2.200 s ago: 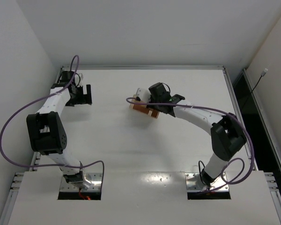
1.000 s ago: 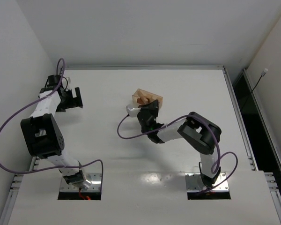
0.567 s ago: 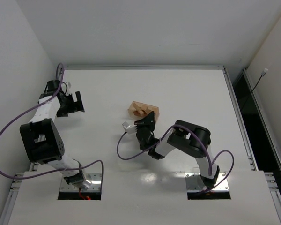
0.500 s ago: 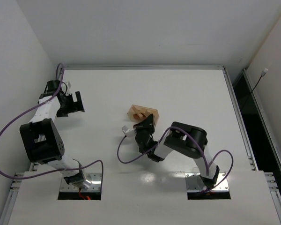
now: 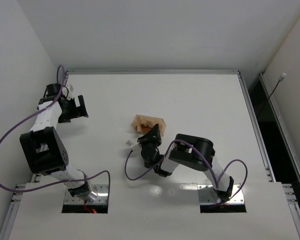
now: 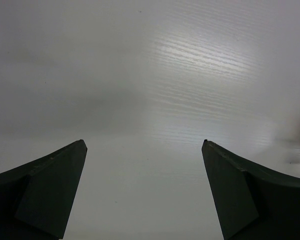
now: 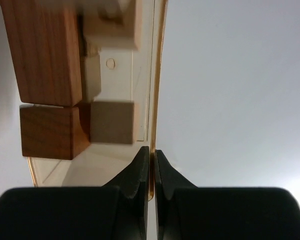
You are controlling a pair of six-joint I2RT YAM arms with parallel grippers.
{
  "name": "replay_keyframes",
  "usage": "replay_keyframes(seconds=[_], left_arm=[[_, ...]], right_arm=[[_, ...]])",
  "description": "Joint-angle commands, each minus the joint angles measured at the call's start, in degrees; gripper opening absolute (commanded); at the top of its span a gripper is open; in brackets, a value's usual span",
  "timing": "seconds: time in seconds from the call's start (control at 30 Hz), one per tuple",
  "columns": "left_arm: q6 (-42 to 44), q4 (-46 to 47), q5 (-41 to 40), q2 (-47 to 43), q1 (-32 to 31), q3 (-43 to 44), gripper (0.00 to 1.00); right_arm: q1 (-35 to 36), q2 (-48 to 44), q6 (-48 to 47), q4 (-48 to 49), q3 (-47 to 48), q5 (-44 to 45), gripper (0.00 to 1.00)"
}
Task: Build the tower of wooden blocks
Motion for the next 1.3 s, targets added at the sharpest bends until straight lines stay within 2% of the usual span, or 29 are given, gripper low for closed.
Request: replay_keyframes(seconds=[0.0,0.07,0.17,0.23,0.3,0.33,0.4,0.5,0.63,0.77,0.87,0.93,1.03,1.17,1.27], left_arm=[[0.9,-0.3,1.4,-1.4,0.7,3.1,1.0],[0.9,-0.3,2.8,-1.4,1.3,2.6,1.0],[0.9,1.1,3.7,-1.4,1.3,1.1,1.0],[0.9,0.5,4.3,-0.2,1.3,1.1,1.0],[0.9,1.1,5.0,-0.2,1.9,0.5,1.0],[0.9,1.1,5.6,-0.2,1.9,-0.1,1.0],[0.9,1.8,6.1,-0.2,1.9,-0.1,1.0],[1.4,0.0,6.1,0.5,1.9,2.6,1.0],[2.0,0.0,6.6,-0.1,1.9,2.6,1.0],[1.4,-0.6,6.6,-0.1,1.9,3.4,1.0],[0.9,0.7,7.3,-1.3,1.9,1.4,1.0],[0.9,0.1,6.7,-1.9,1.9,1.4,1.0],[0.9,1.8,7.5,-3.8,1.9,-0.8,1.0],[0.9,0.6,7.0,-4.4,1.9,-0.3,1.0],[0.9,0.6,8.0,-4.9,1.9,0.2,1.0]], right_arm=[[2.4,-4.6,-4.0,27.4,-1.4,0.8,0.0],[3.2,-5.7,-4.0,27.4,-2.0,0.2,0.0],[3.2,0.2,-6.1,27.4,1.0,-0.3,0.0],[3.2,-6.1,-6.1,27.4,-1.3,1.9,0.0],[3.2,-7.6,-6.1,27.4,-3.9,-0.5,0.0],[1.6,-3.1,-6.1,27.4,-2.2,-0.5,0.0],[0.9,-0.5,-7.5,27.4,2.6,0.0,0.0],[0.9,-9.7,-8.0,27.4,-2.9,0.0,0.0],[-1.2,-3.1,-7.5,27.4,1.3,0.0,0.0],[-1.2,-8.3,-7.5,27.4,-0.8,-0.6,0.0],[-2.3,-5.6,-8.5,27.4,3.5,-0.6,0.0],[-2.3,-10.3,-8.5,27.4,2.6,-0.6,0.0],[-2.3,-8.4,-8.5,27.4,3.3,-1.2,0.0],[-3.4,-10.7,-8.5,27.4,5.5,0.5,0.0],[-3.9,-12.0,-6.7,23.0,8.9,3.4,0.0]])
